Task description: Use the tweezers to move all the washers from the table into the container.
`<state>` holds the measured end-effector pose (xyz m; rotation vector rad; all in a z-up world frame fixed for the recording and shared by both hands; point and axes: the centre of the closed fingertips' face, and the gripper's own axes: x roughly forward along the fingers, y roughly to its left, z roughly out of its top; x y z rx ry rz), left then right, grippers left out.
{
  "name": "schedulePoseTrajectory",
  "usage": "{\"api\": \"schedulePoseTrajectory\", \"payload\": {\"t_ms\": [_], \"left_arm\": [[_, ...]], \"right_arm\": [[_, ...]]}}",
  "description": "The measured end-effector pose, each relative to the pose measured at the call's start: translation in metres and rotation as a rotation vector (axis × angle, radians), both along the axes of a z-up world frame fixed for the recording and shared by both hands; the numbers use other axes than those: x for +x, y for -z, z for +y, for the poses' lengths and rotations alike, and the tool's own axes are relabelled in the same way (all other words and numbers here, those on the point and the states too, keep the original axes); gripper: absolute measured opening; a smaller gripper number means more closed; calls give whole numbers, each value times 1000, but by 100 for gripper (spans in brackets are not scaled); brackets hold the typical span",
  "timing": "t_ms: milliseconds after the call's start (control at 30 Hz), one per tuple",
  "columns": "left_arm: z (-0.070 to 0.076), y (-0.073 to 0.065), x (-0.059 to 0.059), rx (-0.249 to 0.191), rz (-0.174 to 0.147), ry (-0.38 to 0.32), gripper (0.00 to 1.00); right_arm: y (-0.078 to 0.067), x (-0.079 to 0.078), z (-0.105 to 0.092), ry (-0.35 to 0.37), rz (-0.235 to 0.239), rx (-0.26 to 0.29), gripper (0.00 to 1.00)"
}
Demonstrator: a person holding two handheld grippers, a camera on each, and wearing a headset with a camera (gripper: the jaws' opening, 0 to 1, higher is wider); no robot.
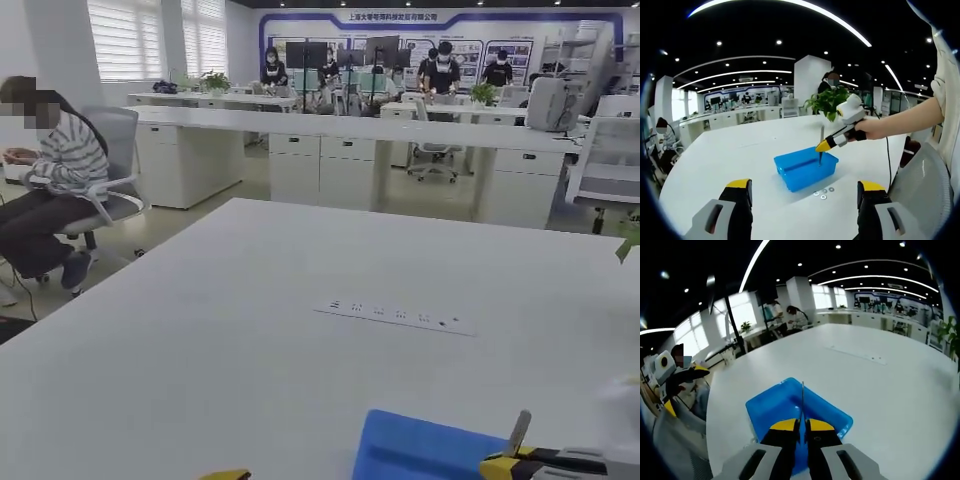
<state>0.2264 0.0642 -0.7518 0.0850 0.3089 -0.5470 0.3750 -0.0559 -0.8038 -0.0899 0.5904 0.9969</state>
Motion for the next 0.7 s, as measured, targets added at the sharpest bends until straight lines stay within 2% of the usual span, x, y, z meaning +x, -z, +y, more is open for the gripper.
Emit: {"api": "schedulePoseTrajectory", "payload": {"t_ms": [100,267,433,567,700], "left_arm": [[0,0,0,-1,0,2,88],[0,0,0,-1,2,4,87],[-1,0,0,1,2,5,87],[-1,1,-1,2,3,7,87],[-1,1,-1,4,2,7,86]], "right_arm": [[-10,-5,3,3,-6,39,3],[-25,-19,9,-18,-18,74,3],[-37,-36,19,-41,-10,131,3],[-34,-53,27,-77,6,134,3],[-23,-66,31,-105,33,127,3]]}}
